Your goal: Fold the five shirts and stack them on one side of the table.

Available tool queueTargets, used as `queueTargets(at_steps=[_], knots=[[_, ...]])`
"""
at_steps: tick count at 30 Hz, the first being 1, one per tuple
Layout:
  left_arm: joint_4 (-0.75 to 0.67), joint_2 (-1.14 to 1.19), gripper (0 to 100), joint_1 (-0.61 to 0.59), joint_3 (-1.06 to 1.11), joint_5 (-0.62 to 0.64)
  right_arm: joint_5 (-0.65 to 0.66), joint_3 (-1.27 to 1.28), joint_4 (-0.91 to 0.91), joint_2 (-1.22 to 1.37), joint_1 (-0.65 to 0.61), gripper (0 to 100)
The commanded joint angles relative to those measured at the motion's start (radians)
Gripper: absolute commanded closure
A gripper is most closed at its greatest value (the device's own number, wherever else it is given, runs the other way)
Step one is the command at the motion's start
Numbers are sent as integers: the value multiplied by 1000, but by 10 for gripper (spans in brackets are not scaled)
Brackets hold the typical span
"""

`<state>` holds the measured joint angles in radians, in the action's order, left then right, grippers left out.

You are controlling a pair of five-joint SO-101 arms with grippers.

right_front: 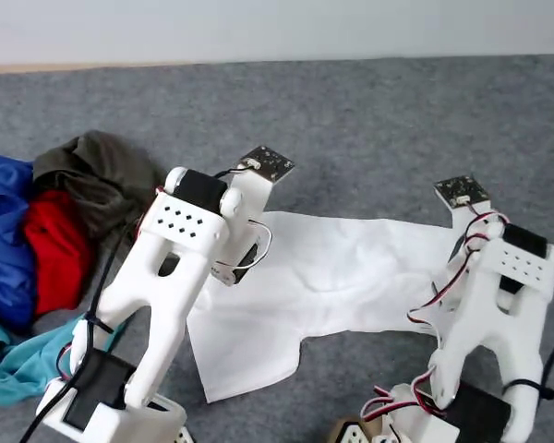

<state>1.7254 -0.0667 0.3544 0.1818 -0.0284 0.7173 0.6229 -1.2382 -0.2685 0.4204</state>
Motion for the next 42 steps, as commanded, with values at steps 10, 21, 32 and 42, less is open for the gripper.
queueTargets(at_steps=[10,21,32,42], knots=[[31,-189,979,-15,71,-11,81,38,124,-35,15,945],[29,-327,902,-15,117,-12,78,-49,-24,-48,97,744],[29,-448,906,-17,117,-9,75,-374,-418,-50,90,745],[29,-666,906,-48,117,-9,28,-390,-556,-363,77,746]])
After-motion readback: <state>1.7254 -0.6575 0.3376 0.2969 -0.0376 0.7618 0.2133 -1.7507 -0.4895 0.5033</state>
